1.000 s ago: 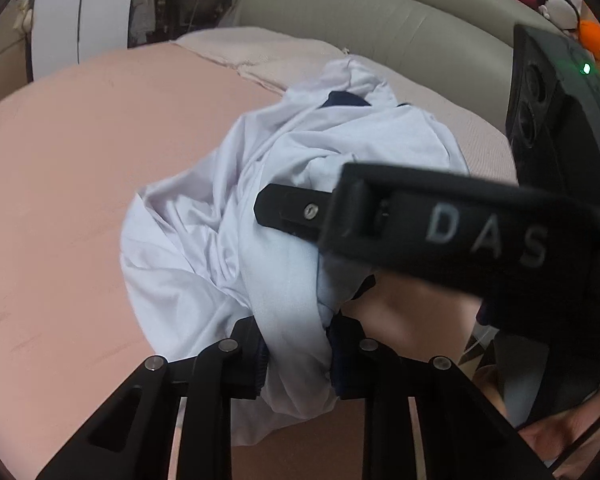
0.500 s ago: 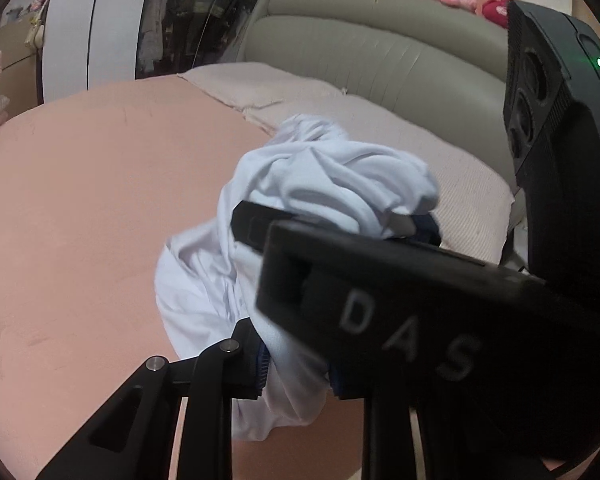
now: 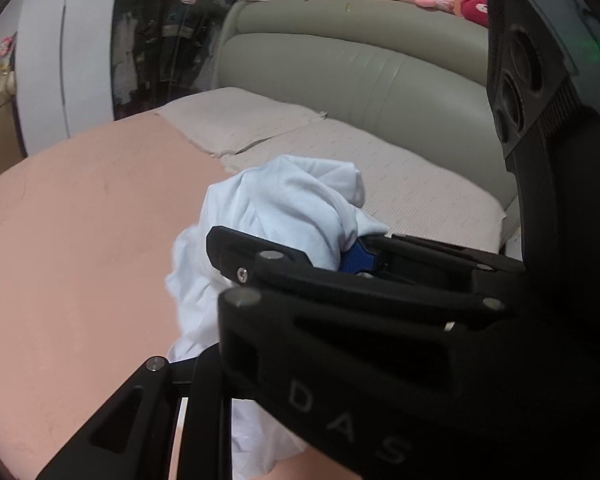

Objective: Fold clothes

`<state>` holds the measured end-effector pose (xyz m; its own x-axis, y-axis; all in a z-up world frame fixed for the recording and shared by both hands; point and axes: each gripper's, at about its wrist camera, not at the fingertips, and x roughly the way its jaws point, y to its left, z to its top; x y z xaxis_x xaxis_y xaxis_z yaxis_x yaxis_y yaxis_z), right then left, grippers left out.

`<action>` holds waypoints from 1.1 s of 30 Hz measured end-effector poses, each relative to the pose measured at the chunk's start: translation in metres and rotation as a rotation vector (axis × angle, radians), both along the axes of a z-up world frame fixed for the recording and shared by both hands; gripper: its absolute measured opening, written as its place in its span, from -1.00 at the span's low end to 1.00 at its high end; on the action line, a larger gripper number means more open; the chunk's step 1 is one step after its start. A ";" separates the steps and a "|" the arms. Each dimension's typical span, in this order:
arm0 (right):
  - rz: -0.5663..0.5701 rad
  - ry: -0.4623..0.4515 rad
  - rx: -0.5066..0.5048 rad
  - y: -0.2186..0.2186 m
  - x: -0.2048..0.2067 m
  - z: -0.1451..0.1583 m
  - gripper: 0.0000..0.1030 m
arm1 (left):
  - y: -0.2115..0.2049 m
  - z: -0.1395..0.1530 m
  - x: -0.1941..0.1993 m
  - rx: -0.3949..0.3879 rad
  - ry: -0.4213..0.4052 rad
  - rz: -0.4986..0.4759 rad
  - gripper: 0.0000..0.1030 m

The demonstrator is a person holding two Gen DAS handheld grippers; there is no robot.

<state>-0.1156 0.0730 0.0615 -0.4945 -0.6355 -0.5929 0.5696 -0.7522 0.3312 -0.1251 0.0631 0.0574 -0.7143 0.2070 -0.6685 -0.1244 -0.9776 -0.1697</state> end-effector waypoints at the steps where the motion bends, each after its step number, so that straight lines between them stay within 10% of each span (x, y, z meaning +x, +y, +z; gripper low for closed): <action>1: -0.010 -0.003 0.007 0.003 -0.006 0.007 -0.31 | 0.003 0.008 -0.005 0.002 -0.007 -0.013 -0.61; 8: -0.100 0.048 -0.101 0.050 -0.028 0.063 -0.38 | 0.037 0.064 -0.036 -0.034 0.078 -0.087 -0.61; 16: -0.092 0.066 -0.124 0.059 -0.026 0.070 -0.38 | 0.029 0.060 -0.046 0.004 0.096 -0.066 -0.61; 33: 0.313 0.087 0.066 -0.121 0.023 0.104 -0.38 | -0.098 0.102 0.024 0.020 0.034 0.191 -0.61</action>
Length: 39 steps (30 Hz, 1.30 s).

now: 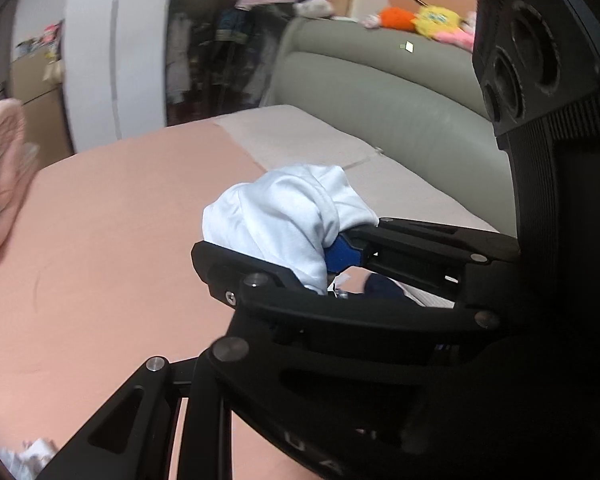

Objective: Fold clothes

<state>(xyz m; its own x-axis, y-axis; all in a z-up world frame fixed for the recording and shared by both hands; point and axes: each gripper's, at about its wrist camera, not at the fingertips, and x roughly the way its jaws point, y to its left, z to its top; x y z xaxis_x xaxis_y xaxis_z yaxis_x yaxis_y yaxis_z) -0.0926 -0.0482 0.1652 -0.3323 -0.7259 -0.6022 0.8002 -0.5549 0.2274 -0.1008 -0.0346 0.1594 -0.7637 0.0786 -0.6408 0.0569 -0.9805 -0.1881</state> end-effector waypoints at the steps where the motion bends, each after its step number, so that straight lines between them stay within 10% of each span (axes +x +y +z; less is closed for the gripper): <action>1: 0.021 0.003 0.000 -0.008 0.007 0.004 -0.38 | -0.007 0.004 0.006 0.002 0.000 0.014 -0.61; 12: 0.119 0.071 0.063 -0.055 0.065 0.018 -0.38 | -0.061 0.018 0.050 0.037 0.026 0.108 -0.61; 19: 0.156 0.054 0.201 -0.070 0.079 -0.043 -0.38 | -0.066 -0.039 0.084 0.152 -0.004 0.088 -0.60; 29: 0.218 -0.071 0.300 -0.076 0.094 -0.144 -0.38 | -0.066 -0.124 0.101 0.108 -0.131 0.020 -0.60; 39: 0.270 -0.158 0.340 -0.094 0.111 -0.181 -0.36 | -0.076 -0.155 0.124 0.092 -0.191 0.056 -0.59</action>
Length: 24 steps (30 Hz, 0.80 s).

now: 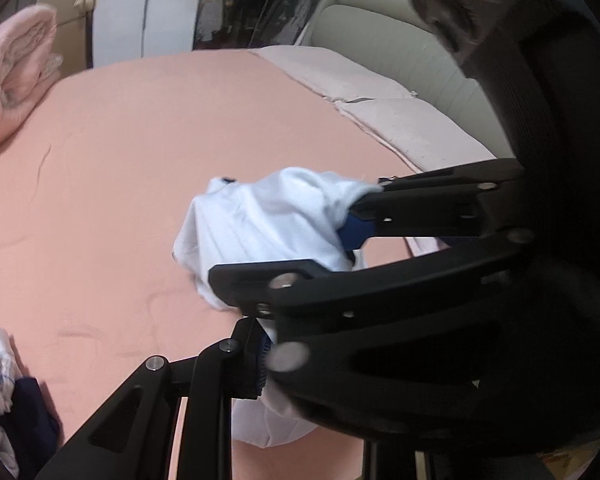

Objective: Fold clothes

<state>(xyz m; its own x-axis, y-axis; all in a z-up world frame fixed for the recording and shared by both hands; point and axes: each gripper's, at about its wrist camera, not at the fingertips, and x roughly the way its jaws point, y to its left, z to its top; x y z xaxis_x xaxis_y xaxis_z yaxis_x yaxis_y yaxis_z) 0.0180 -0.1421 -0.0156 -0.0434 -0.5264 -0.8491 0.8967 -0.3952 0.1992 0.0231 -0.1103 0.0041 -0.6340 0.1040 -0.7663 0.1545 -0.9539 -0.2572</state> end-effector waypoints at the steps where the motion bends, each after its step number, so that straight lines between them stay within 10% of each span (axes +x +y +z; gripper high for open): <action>1: 0.002 -0.020 -0.001 -0.002 0.000 -0.003 -0.35 | -0.003 -0.003 0.003 0.010 -0.008 0.014 -0.59; 16: 0.045 -0.224 0.000 0.016 -0.006 -0.012 -0.31 | -0.021 -0.028 0.017 -0.018 -0.098 0.090 -0.63; 24: 0.039 -0.090 0.003 0.051 -0.027 0.003 0.48 | -0.034 -0.051 0.017 -0.050 -0.171 0.111 -0.64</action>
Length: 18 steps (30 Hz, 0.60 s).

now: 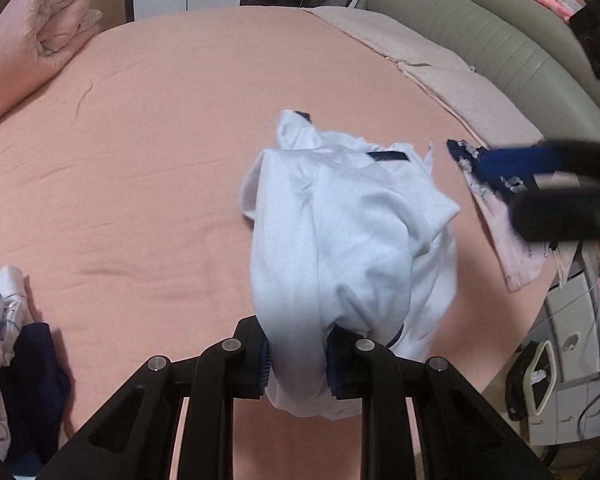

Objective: Fold clothes

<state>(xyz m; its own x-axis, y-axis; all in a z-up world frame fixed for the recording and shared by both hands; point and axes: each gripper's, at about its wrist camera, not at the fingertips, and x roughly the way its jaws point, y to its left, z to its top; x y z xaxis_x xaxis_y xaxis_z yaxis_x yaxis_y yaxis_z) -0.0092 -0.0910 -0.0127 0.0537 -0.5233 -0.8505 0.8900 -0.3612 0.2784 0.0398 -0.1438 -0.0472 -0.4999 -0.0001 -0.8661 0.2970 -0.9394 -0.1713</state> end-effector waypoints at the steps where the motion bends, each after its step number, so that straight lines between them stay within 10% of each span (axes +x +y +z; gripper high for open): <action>1: -0.003 0.035 0.009 0.003 -0.004 0.001 0.48 | -0.001 -0.001 0.001 -0.012 -0.006 -0.002 -0.64; 12: 0.115 0.383 0.162 0.018 -0.021 -0.045 0.48 | -0.017 -0.002 0.023 -0.019 -0.025 0.031 -0.64; 18: 0.051 0.277 0.184 0.026 -0.044 -0.065 0.48 | -0.025 -0.009 0.019 -0.002 -0.045 0.047 -0.64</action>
<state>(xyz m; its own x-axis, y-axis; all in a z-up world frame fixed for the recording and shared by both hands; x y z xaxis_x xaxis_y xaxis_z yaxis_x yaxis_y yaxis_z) -0.0533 -0.0653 -0.0776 -0.1703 -0.3626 -0.9163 0.9411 -0.3355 -0.0421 0.0588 -0.1688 -0.0565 -0.4597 -0.0239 -0.8877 0.3477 -0.9247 -0.1551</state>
